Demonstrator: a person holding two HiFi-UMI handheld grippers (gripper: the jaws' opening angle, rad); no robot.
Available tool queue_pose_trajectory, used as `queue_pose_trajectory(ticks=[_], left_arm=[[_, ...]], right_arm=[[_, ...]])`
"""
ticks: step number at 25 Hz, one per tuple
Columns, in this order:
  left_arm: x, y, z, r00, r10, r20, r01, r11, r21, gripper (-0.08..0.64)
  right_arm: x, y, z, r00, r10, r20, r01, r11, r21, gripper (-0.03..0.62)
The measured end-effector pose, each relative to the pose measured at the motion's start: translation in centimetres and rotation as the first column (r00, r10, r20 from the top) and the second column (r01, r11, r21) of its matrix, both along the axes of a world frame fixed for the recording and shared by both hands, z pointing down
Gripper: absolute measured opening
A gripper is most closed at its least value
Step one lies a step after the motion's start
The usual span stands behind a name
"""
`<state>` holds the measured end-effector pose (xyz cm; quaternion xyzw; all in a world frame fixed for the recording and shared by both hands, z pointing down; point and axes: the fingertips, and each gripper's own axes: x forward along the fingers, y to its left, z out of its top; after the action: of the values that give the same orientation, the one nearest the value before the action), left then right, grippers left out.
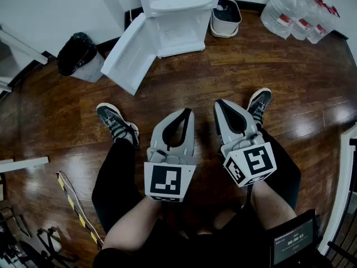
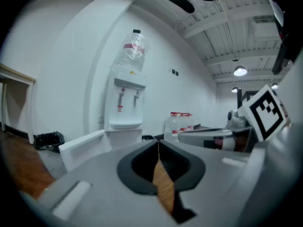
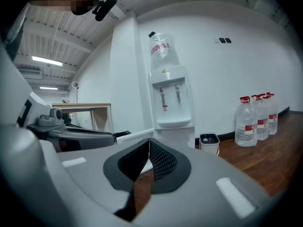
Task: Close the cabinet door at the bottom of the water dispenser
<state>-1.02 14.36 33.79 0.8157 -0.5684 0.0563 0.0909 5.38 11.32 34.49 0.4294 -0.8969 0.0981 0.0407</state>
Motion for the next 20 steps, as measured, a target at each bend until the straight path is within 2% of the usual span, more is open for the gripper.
queue_pose_trajectory(ticks=[7, 13, 17, 20], left_arm=[[-1.9, -3.4, -1.1, 0.999, -0.006, -0.036, 0.006, 1.0, 0.002, 0.026], [-2.8, -5.7, -2.3, 1.0, 0.004, -0.026, -0.004, 1.0, 0.024, 0.029], [-4.6, -7.2, -2.2, 0.999, -0.027, -0.023, 0.028, 1.0, 0.011, 0.038], [-6.5, -8.5, -2.1, 0.998, -0.065, -0.005, 0.066, 0.997, 0.034, 0.038]], right_arm=[[-1.3, -3.5, -0.5, 1.0, -0.024, -0.02, 0.024, 1.0, -0.009, 0.005], [-2.8, -6.4, -2.2, 0.999, -0.04, -0.007, 0.04, 0.999, 0.012, 0.005], [-4.7, -8.0, -2.8, 0.997, -0.075, -0.002, 0.075, 0.997, 0.007, 0.006], [-6.0, -9.2, -3.1, 0.995, -0.097, -0.004, 0.097, 0.995, 0.003, 0.006]])
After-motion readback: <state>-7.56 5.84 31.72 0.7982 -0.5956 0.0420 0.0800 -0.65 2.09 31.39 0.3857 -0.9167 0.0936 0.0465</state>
